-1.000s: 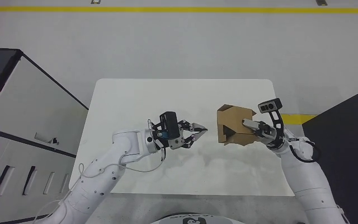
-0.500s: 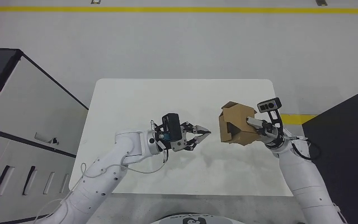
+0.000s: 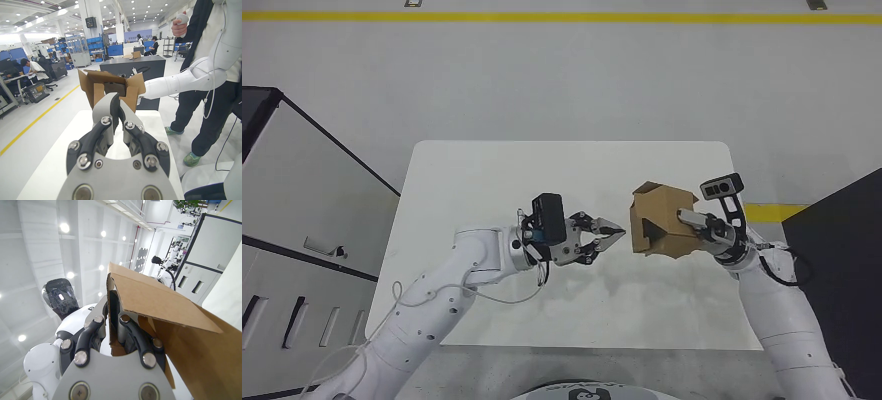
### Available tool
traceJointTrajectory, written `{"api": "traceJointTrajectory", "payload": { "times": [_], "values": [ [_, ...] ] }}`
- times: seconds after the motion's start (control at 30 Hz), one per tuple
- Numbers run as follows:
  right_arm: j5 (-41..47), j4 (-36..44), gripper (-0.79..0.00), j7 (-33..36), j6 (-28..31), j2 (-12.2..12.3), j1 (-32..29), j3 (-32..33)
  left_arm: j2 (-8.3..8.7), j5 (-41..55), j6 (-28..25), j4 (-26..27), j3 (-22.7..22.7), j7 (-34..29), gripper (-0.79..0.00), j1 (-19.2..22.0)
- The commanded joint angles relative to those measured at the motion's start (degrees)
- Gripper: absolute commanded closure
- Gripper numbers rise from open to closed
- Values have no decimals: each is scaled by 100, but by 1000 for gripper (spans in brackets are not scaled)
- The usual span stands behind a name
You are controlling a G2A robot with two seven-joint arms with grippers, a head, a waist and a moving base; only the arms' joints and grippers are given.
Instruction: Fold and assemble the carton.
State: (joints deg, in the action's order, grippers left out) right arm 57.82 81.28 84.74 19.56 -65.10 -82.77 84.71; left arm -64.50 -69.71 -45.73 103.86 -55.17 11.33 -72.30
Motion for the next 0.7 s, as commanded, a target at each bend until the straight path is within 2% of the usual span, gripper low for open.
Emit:
{"api": "traceJointTrajectory", "payload": {
  "times": [0.0, 0.3, 0.67],
  "values": [
    [-80, 9, 0, -11, 11, -25, 3, -4, -18, -5, -20, -26, 86, -37, 0, 39],
    [-211, 68, 0, 23, -23, -115, -12, -7, -112, -98, 99, -174, 406, -188, 0, 269],
    [-163, 57, 0, 133, -133, -212, -49, 64, -171, -114, 108, -306, 533, -172, 0, 406]
  ]
}}
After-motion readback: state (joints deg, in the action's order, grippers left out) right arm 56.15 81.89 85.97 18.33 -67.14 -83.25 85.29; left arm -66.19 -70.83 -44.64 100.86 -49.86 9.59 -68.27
